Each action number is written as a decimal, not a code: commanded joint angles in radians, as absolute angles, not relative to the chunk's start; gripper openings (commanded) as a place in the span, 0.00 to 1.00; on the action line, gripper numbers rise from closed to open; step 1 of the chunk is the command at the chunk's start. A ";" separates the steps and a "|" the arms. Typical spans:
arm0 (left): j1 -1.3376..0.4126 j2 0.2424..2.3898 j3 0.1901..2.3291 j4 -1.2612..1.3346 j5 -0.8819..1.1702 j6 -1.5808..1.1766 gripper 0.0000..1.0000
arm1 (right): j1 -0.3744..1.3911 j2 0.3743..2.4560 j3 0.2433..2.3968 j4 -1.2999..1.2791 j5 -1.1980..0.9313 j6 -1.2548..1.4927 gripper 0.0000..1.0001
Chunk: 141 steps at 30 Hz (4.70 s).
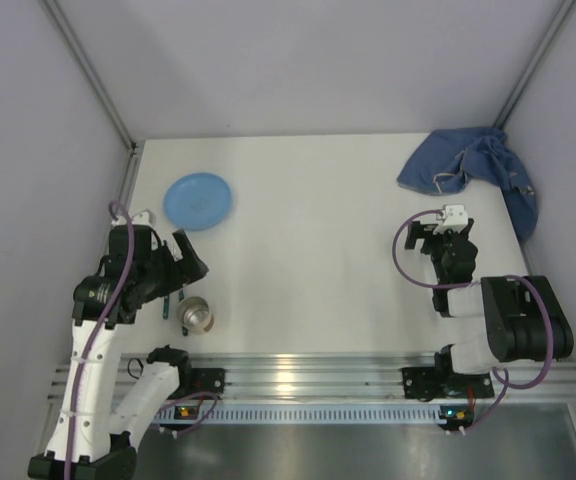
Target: Set the dinner table for one person
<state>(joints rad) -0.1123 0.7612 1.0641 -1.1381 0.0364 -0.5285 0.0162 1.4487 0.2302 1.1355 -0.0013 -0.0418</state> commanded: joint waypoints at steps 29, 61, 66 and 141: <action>-0.158 0.983 1.032 -0.943 0.052 -0.483 0.98 | -0.132 1.429 1.193 -0.234 0.141 0.463 1.00; -0.158 0.997 0.983 -0.968 -0.046 -0.554 0.98 | -0.226 2.341 2.095 -0.753 0.159 0.799 0.98; -0.158 0.994 0.971 -0.974 -0.061 -0.574 0.98 | -0.221 2.423 2.207 -0.767 0.169 0.785 0.90; -0.158 0.629 1.002 -1.183 0.008 -0.503 0.98 | 0.880 1.873 1.222 -0.647 -0.086 0.922 1.00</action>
